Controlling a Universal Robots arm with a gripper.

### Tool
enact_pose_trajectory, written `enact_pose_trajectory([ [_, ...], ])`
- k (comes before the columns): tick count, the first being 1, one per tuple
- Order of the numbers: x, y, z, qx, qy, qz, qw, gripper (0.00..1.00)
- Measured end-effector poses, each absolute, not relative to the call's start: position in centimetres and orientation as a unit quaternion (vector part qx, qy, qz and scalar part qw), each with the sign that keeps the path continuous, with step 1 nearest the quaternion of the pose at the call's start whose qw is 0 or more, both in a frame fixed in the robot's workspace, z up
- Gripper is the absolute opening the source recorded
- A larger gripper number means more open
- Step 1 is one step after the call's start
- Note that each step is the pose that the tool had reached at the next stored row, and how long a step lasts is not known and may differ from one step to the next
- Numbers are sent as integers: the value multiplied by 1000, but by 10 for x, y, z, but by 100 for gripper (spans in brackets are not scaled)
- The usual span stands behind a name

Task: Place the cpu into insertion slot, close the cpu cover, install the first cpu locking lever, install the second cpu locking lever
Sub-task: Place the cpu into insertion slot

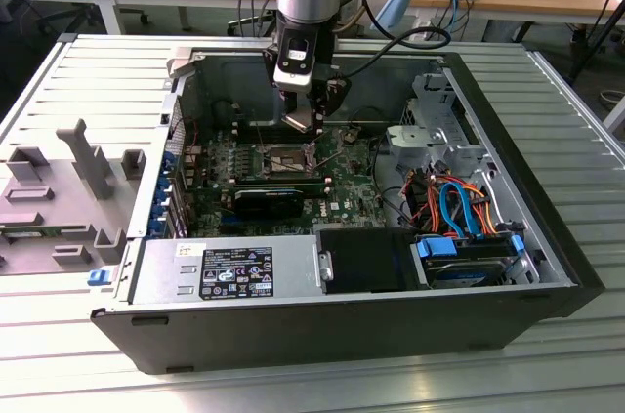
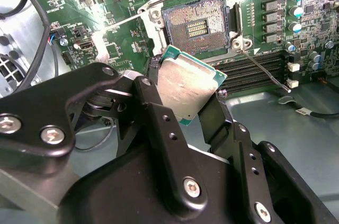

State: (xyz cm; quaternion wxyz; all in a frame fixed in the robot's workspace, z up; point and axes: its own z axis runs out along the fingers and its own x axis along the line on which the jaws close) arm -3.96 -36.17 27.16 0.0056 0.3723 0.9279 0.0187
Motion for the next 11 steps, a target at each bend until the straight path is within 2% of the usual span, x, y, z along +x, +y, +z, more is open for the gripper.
enact_pose_trajectory([
  [11, -40, -362, 272, 375, 927, 19, 6, 55],
])
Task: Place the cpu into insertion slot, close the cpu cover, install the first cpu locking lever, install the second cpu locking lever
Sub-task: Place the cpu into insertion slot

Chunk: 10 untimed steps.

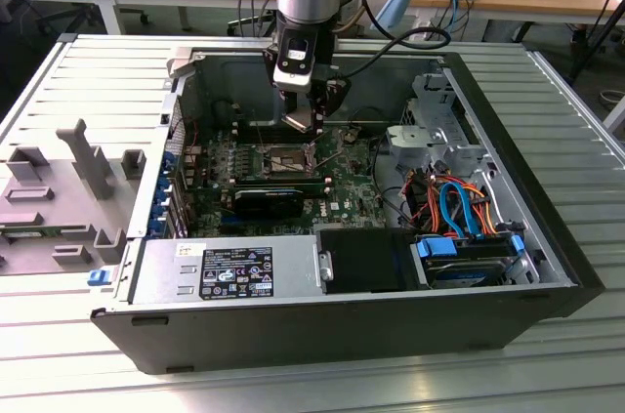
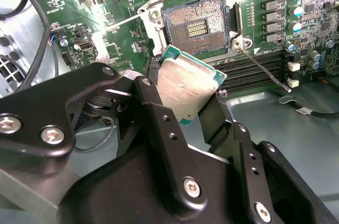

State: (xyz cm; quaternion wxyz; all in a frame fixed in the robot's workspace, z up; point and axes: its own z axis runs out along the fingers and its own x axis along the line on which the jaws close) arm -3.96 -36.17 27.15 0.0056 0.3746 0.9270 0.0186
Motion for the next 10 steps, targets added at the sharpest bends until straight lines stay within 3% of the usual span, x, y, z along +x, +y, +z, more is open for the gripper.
enact_pose_trajectory([
  [10, -40, -362, 271, 377, 926, 19, 6, 55],
])
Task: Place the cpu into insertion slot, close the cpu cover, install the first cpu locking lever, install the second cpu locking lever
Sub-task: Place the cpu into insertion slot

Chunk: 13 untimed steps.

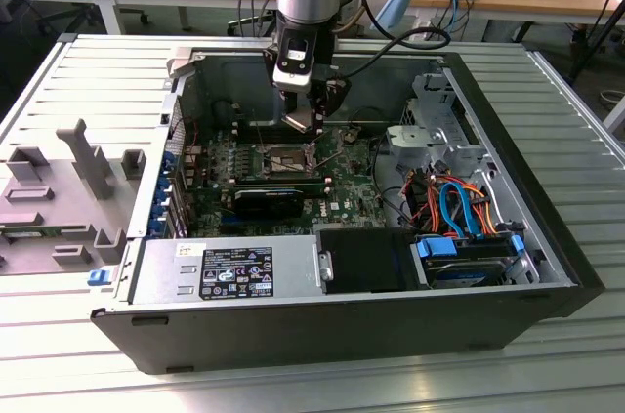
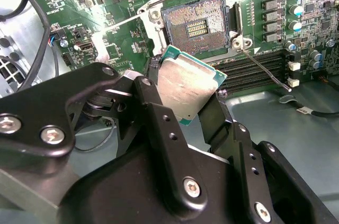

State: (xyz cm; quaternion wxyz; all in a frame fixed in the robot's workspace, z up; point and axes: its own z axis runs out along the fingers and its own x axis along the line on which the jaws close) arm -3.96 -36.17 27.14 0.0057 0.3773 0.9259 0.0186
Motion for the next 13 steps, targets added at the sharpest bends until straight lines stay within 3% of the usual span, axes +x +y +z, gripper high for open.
enact_pose_trajectory([
  [13, -40, -362, 271, 383, 923, 19, 6, 55],
])
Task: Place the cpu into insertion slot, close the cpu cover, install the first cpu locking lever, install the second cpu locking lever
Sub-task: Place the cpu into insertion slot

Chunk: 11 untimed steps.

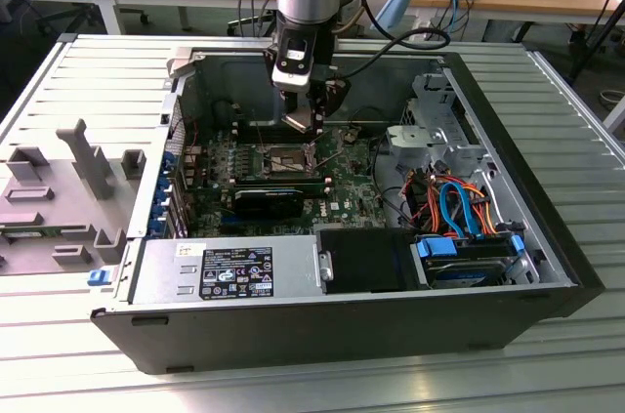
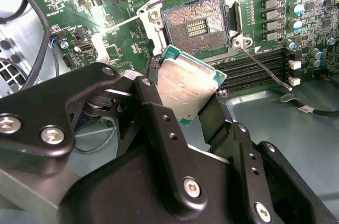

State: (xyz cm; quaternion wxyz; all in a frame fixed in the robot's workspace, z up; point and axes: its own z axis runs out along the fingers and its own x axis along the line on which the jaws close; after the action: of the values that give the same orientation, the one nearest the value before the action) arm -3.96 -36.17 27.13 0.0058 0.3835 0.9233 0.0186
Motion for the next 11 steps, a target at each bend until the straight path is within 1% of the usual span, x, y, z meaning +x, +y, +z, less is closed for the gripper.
enact_pose_trajectory([
  [11, -40, -362, 271, 388, 922, 19, 6, 55],
])
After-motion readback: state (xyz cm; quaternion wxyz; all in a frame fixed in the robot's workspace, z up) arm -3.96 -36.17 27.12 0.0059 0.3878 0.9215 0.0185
